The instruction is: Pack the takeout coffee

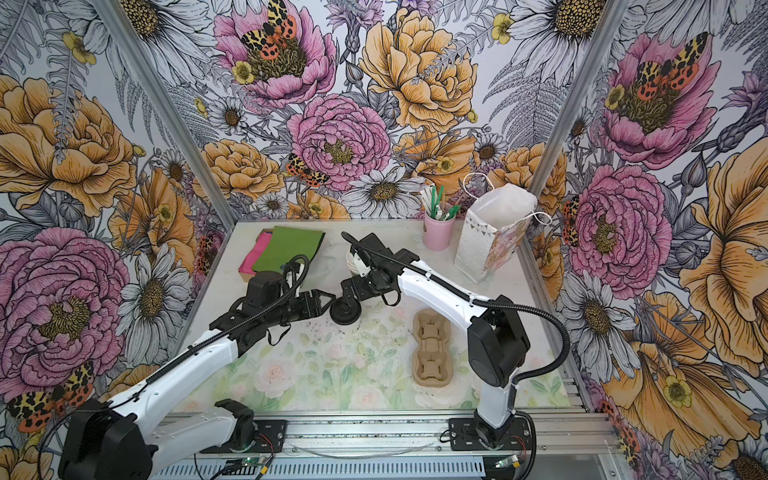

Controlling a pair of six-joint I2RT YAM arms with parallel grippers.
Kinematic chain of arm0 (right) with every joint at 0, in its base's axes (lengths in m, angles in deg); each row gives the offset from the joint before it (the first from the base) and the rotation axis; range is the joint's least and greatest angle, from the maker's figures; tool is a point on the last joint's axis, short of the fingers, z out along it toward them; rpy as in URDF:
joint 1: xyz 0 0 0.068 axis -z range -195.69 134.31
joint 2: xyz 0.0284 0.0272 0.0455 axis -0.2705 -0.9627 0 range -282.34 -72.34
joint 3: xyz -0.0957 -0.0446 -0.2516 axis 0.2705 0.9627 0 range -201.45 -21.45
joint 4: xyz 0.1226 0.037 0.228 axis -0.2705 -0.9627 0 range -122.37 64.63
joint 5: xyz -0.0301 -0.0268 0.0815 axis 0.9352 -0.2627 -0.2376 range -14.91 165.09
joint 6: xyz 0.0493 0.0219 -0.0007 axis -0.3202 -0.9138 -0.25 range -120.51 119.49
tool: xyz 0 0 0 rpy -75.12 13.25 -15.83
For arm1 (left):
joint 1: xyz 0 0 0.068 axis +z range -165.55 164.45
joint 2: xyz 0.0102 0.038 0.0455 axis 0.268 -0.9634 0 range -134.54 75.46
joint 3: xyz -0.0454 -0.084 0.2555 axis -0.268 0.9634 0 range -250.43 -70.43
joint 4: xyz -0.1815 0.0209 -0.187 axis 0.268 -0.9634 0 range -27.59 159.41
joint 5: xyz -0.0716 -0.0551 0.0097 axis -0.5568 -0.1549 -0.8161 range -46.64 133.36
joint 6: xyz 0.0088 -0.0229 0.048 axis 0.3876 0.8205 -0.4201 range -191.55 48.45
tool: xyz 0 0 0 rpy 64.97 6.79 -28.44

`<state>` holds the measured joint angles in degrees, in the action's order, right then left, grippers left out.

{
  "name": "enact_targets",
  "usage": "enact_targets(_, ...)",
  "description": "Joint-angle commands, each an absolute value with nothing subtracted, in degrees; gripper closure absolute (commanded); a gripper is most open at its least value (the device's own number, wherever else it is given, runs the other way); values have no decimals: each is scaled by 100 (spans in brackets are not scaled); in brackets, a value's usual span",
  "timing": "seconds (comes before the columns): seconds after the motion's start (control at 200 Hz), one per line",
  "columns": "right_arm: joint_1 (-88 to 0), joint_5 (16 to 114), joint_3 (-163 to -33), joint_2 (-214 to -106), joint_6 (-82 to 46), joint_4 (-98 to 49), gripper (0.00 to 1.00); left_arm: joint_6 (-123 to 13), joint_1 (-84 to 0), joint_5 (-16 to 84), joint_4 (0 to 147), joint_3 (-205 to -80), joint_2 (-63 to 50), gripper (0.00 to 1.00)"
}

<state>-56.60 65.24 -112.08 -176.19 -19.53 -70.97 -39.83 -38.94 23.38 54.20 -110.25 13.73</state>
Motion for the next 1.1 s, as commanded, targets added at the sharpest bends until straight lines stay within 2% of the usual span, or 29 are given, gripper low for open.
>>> enact_targets(0.0,-5571,6563,-11399,-17705,-1845,-7147,0,-3680,-3953,2323,5300,-10687,1585,31)
enact_targets(0.25,-5558,6385,-11378,-17776,-1825,-7142,2,-3386,-3945,2614,5406,-10304,1829,35)
enact_targets(0.42,-5556,6409,-11203,-17667,-1844,-7134,3,-3409,-3992,2217,5697,-10329,1711,38)
enact_targets(0.715,-5854,6541,-10769,-17359,-1579,-7007,3,-3508,-4064,2332,5741,-10430,1514,38)
enact_targets(1.096,-6078,6963,-9997,-16837,-1023,-6086,2,-3753,-3949,2315,5754,-10855,939,38)
